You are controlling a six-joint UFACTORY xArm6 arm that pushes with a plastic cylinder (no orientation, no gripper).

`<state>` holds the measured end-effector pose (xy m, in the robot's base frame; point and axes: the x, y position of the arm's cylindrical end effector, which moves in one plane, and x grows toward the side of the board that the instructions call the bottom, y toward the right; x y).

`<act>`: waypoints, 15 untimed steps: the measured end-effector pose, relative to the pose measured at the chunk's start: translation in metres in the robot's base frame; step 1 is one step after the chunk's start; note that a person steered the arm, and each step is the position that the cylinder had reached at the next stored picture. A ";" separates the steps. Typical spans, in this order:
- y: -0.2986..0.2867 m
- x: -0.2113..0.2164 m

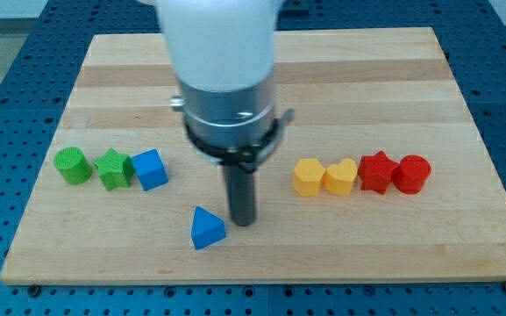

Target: Move the yellow hexagon towards top right

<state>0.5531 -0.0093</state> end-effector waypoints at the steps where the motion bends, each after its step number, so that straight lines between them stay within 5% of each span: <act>1: 0.027 0.000; 4: 0.053 -0.030; 5: 0.059 -0.115; 6: 0.061 -0.156; 7: 0.061 -0.156; 9: 0.013 -0.090; 10: 0.068 -0.120; 12: 0.077 -0.149; 14: 0.039 -0.106; 15: 0.076 -0.101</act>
<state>0.4522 0.0666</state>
